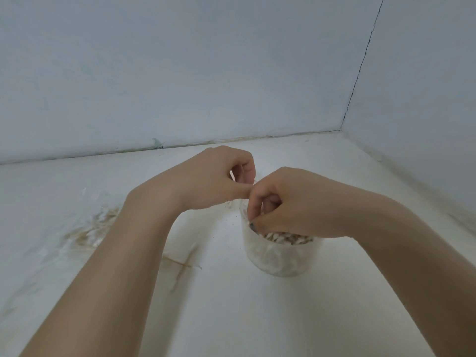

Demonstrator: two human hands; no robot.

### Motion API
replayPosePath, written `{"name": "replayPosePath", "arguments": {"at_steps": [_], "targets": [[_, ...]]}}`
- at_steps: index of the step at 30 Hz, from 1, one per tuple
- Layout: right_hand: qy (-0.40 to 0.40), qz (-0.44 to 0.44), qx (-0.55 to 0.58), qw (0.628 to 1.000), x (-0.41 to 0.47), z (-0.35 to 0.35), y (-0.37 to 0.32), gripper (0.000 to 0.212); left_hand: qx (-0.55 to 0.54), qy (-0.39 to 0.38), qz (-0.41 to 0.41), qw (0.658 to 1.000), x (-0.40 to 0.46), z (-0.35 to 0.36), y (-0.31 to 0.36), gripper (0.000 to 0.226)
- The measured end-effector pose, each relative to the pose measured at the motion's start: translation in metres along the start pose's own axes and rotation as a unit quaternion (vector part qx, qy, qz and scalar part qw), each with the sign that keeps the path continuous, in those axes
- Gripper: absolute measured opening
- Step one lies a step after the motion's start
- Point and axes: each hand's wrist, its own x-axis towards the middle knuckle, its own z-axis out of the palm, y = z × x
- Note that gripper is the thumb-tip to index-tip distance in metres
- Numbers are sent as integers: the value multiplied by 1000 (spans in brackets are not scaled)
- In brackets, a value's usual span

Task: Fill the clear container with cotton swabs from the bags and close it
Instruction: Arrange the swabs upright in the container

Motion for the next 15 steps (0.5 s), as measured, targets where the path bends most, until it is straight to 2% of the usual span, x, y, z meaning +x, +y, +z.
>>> {"name": "replayPosePath", "arguments": {"at_steps": [2, 5, 7, 11, 15], "targets": [[5, -7, 3, 1000, -1, -4, 0, 5, 8, 7, 12, 1000, 1, 2, 3, 17], [30, -13, 90, 995, -9, -23, 1, 6, 14, 25, 20, 999, 2, 3, 3, 13], [88, -9, 122, 989, -13, -38, 6, 8, 17, 40, 18, 999, 4, 4, 1, 16], [225, 5, 80, 971, -6, -46, 26, 11, 7, 85, 39, 996, 3, 2, 2, 11], [190, -34, 83, 978, 5, -29, 29, 17, -16, 136, 65, 988, 3, 5, 9, 10]]}}
